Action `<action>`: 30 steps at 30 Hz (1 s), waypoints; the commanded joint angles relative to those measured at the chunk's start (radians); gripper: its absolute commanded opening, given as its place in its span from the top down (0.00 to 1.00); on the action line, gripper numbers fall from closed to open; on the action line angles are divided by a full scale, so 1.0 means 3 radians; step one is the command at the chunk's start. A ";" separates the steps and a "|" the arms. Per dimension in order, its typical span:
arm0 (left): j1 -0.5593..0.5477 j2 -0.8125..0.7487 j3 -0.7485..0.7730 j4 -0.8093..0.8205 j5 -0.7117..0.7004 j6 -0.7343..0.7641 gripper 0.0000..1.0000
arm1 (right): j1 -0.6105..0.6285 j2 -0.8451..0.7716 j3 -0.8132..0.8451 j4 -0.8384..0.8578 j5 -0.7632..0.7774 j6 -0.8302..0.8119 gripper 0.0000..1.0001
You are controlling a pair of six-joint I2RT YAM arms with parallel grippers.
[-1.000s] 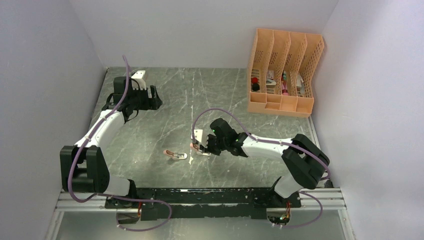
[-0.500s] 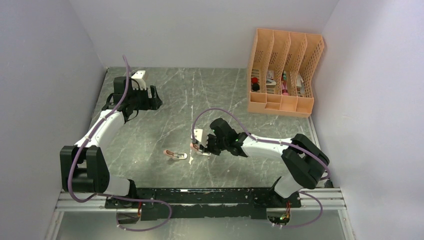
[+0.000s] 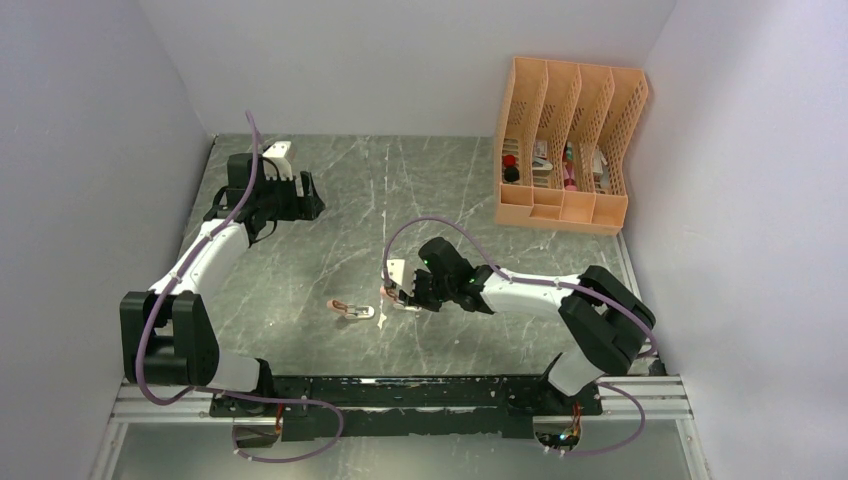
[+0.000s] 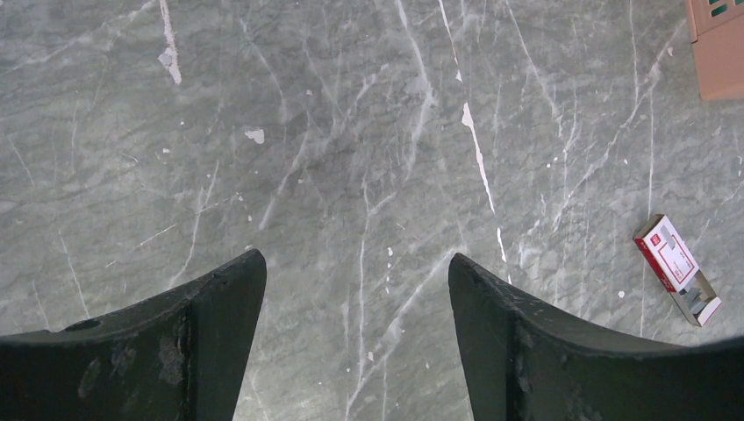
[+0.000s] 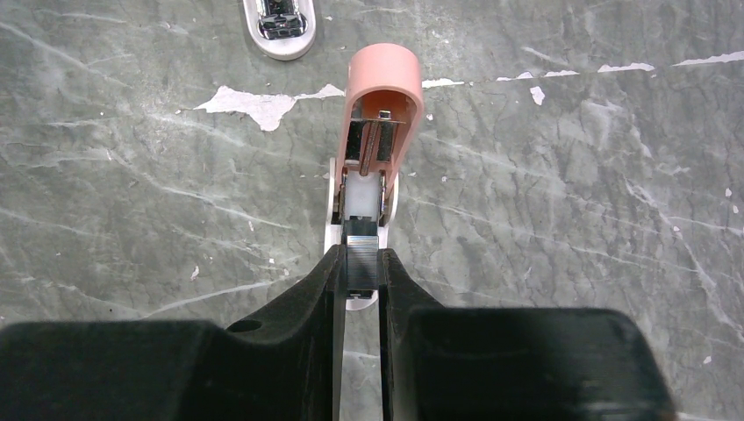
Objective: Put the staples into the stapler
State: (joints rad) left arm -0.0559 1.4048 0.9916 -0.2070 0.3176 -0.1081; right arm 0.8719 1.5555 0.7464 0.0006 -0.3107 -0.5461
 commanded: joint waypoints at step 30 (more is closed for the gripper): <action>-0.0023 0.0008 0.0120 0.0003 -0.0035 0.0033 0.20 | 0.0076 0.0044 0.0048 -0.0016 0.0116 -0.0067 0.87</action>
State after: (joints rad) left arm -0.0582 1.4048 0.9916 -0.2070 0.3176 -0.1081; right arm 0.8898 1.5555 0.7464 0.0002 -0.2947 -0.5617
